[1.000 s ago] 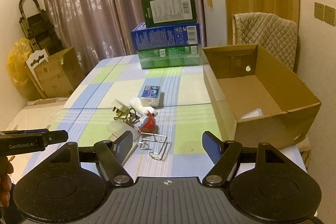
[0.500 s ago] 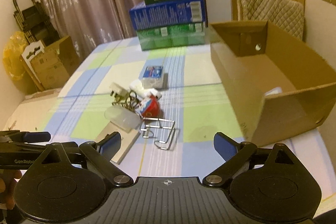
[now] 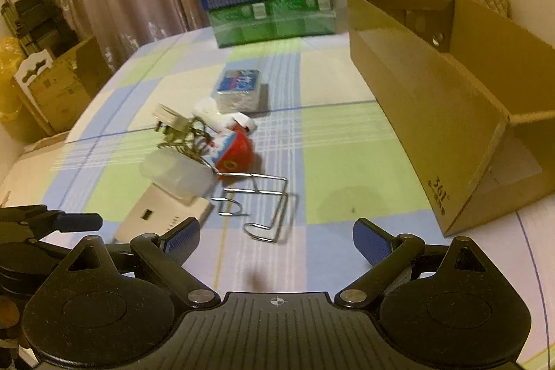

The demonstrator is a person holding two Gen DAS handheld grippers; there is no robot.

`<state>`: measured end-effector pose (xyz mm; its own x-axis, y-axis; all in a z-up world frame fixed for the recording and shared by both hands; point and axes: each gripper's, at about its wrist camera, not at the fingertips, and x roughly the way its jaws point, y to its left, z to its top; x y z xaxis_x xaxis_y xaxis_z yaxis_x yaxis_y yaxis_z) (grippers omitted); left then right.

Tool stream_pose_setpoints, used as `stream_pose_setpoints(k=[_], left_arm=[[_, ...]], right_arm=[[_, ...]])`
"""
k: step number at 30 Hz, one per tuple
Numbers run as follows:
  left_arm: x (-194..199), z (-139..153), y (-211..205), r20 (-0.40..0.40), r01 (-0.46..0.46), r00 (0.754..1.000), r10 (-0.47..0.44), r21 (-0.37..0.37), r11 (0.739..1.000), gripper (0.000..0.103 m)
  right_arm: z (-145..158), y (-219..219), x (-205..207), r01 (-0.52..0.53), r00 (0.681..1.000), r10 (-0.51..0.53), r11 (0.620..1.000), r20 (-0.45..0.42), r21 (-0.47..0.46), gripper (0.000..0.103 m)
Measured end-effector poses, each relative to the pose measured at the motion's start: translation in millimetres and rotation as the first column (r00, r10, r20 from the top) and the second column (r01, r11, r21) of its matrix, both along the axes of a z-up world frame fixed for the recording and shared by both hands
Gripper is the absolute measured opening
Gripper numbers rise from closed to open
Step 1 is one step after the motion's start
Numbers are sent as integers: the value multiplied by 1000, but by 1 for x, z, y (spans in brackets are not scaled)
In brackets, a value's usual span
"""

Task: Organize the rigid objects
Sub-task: 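Move the left tool to the gold TP-LINK router and grasp it, then grasp the wire rack with the right tool while left holds the router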

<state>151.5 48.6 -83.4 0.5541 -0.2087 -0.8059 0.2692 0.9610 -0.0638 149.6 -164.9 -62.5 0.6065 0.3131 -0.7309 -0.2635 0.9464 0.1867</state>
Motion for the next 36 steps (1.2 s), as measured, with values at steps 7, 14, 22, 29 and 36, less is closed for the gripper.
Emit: stream_pose_setpoints(k=[7,14,22,29,36], left_arm=[[22,-13,-15,21,74,997,-74,29,997,87],[30,-23,-18,21,73,997,-75,68,995,86],[28,-21,-10,17,16,1000,-17,60,998,85],[24,-6,15,56,-75,996,73,25,997,85],[16,1,31,72,-135,988,135,-4,991,85]], right_arm=[[-13,-7,8,18,999,-19,1000,-26,-9,92],[-18,-6,12,22,999,-22,1000,-34,-9,92],[-22,-1,16,17,999,-17,1000,-38,-3,92],[-27,18,23,-11,1000,11,1000,-20,-5,92],[-36,38,38,-9,1000,9,1000,-5,0,92]])
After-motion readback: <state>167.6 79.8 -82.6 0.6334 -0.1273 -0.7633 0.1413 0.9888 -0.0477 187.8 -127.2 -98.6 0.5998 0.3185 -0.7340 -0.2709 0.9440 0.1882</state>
